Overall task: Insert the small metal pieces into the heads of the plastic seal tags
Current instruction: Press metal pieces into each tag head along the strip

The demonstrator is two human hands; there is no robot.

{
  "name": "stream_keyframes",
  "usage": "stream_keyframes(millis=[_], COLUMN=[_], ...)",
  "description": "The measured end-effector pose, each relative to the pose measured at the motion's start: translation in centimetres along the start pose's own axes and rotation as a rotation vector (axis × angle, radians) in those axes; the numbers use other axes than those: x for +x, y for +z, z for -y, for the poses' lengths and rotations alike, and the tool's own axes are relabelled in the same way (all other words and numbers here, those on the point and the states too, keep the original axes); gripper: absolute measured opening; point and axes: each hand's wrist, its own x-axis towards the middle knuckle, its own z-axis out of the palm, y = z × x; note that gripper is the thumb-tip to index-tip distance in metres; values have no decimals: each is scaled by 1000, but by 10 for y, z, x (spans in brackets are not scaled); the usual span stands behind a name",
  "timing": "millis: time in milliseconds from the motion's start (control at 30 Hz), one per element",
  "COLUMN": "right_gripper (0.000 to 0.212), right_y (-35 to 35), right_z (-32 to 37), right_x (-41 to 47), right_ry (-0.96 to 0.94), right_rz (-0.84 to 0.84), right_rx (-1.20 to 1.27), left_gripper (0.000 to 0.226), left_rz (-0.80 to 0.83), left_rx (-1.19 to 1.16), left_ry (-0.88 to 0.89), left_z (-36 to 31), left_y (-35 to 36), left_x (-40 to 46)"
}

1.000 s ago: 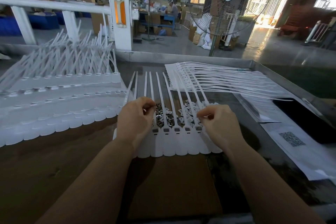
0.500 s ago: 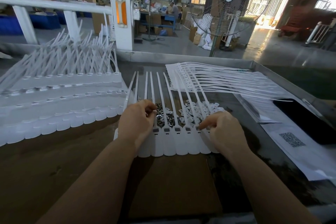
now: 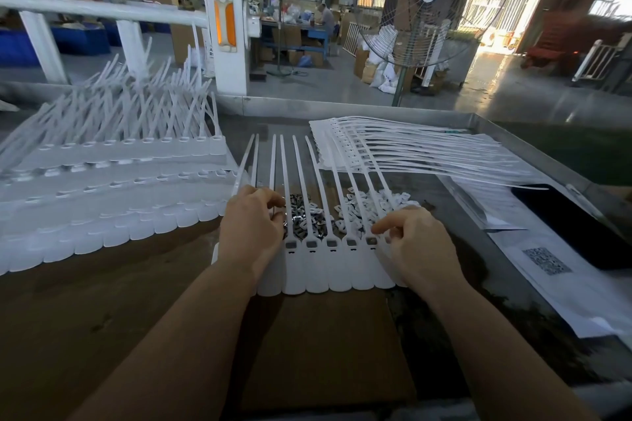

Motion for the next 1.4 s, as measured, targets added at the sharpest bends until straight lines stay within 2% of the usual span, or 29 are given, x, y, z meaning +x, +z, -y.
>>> stream_keyframes(millis=[200,467,567,667,767,933,1033,1400], right_gripper=[23,23,26,26,34,34,36,21], right_y=[1,-2,-3,-3,-2,3,10,34], right_z=[2,6,8,8,7,7,13,19], right_x=[0,-3,1,0,-1,0,3,0], right_ry=[83,58,101,100,73,50,30,-152], right_rz=[-68,7,95,82,101,-19,6,-142], right_rx=[-49,-55,-86,-80,-61,21,40,86], left_gripper=[16,20,24,24,25,29,28,24], left_rz=[11,25,42,45,39,63,85,80], left_rx=[26,91,100,95,97,140,167,130], left_ry=[-10,1,0,-5,1,33,46,20], left_z=[2,3,2,2,4,5,4,6], left_y=[0,-1,0,1,2,3,2,3], left_x=[-1,-3,-3,-2,-2,-1,-1,1])
